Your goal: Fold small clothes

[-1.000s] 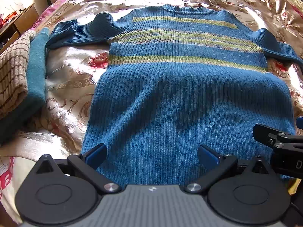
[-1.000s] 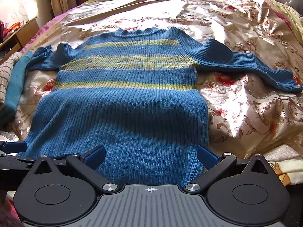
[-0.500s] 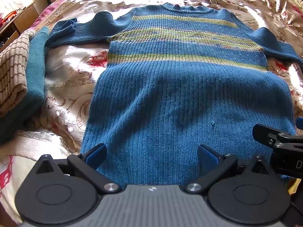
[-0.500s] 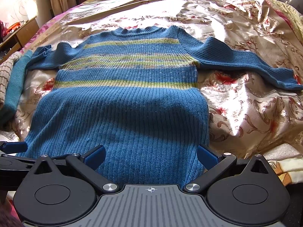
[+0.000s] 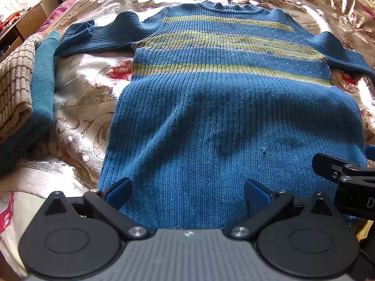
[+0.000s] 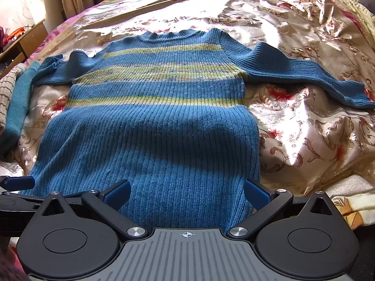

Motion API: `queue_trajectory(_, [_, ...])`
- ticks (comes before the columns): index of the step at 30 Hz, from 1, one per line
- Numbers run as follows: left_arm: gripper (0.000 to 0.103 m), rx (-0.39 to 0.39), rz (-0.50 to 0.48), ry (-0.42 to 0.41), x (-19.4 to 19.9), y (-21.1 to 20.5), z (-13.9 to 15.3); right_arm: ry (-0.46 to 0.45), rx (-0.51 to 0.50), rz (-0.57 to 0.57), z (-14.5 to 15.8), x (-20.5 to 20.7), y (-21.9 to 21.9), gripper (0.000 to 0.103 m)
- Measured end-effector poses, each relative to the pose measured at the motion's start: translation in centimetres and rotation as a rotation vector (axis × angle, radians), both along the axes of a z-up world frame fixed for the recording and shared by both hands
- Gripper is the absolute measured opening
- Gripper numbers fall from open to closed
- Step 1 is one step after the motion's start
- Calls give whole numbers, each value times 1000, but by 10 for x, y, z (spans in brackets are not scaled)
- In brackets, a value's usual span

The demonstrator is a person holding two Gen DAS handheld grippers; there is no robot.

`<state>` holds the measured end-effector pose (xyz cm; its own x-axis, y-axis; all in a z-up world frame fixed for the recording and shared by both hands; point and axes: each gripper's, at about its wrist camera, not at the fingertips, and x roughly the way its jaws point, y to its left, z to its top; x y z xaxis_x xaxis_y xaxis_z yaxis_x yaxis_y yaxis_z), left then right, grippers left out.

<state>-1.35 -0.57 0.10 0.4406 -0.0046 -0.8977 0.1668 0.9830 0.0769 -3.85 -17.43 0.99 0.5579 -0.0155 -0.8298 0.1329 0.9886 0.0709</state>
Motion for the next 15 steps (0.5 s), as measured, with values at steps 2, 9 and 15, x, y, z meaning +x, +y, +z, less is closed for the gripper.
queue_trajectory(2, [103, 0, 0, 0, 0, 0, 0, 2, 1, 0, 0, 0, 0, 103])
queue_trajectory(9, [103, 0, 2, 3, -1, 0, -2, 11, 8, -1, -1, 1, -1, 103])
queue_trajectory(15, [103, 0, 2, 8, -2, 1, -3, 18, 17, -3, -3, 1, -2, 103])
